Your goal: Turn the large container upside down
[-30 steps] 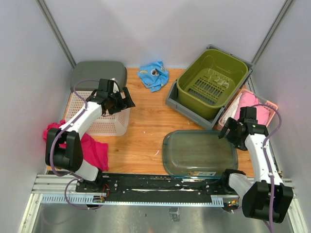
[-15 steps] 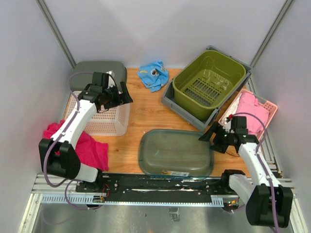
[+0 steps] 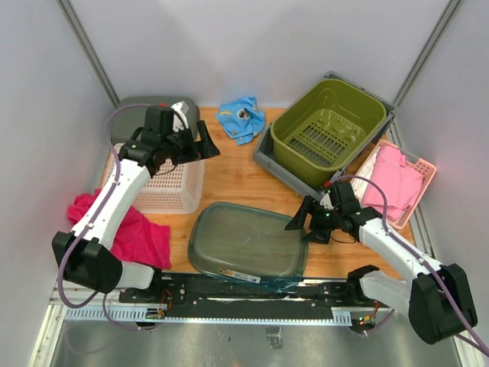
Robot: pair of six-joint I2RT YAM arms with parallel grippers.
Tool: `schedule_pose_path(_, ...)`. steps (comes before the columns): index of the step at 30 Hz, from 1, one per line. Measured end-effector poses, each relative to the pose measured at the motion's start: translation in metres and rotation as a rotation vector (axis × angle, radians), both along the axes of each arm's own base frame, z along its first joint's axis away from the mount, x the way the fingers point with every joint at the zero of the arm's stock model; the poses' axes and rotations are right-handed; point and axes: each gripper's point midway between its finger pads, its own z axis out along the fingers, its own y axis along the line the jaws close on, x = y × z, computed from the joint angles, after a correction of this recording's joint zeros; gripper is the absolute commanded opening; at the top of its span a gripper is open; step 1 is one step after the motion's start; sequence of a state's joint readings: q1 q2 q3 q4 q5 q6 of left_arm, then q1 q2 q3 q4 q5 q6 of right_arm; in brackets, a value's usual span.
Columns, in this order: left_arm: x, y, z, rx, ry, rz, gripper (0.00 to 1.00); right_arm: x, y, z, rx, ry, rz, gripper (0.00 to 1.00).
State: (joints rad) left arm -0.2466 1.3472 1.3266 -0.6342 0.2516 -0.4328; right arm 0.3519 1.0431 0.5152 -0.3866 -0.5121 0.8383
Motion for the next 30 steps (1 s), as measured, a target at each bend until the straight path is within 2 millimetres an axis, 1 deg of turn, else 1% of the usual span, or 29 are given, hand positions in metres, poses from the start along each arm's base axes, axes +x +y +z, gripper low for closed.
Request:
schedule_pose_path(1,-0.003,-0.006,-0.003,0.005,0.009,-0.016,0.99,0.001,0.001,0.000,0.001,-0.001,0.002,0.81)
schedule_pose_path(3,-0.008,-0.012,-0.011,0.025,0.033,-0.022,0.99,0.002,0.004,-0.001,0.004,-0.002,0.011,0.81)
schedule_pose_path(5,-0.009,-0.006,-0.024,0.066,0.070,0.025,0.99,0.005,0.007,0.000,0.001,0.005,0.024,0.81)
schedule_pose_path(7,-0.010,0.005,-0.038,0.101,0.105,0.079,0.99,0.008,0.011,0.001,-0.004,0.013,0.039,0.81)
schedule_pose_path(10,-0.017,0.029,-0.070,0.160,0.182,0.169,0.99,0.010,0.017,0.002,-0.005,0.023,0.072,0.81)
schedule_pose_path(13,-0.032,0.057,-0.105,0.224,0.282,0.250,0.99,0.012,0.020,0.003,-0.006,0.026,0.096,0.81)
schedule_pose_path(16,-0.042,0.077,-0.127,0.265,0.337,0.303,0.99,0.012,0.022,0.002,-0.008,0.028,0.122,0.81)
schedule_pose_path(19,-0.046,0.085,-0.140,0.283,0.357,0.325,0.99,0.012,0.022,0.002,-0.015,0.024,0.140,0.81)
schedule_pose_path(23,-0.042,0.096,-0.157,0.295,0.368,0.346,0.99,0.015,0.020,0.003,-0.035,0.000,0.153,0.82)
schedule_pose_path(27,-0.039,0.100,-0.165,0.315,0.379,0.342,0.99,0.021,0.016,0.010,-0.055,-0.060,0.150,0.84)
schedule_pose_path(30,-0.039,0.101,-0.165,0.331,0.383,0.327,0.99,0.022,0.014,0.018,-0.054,-0.097,0.145,0.84)
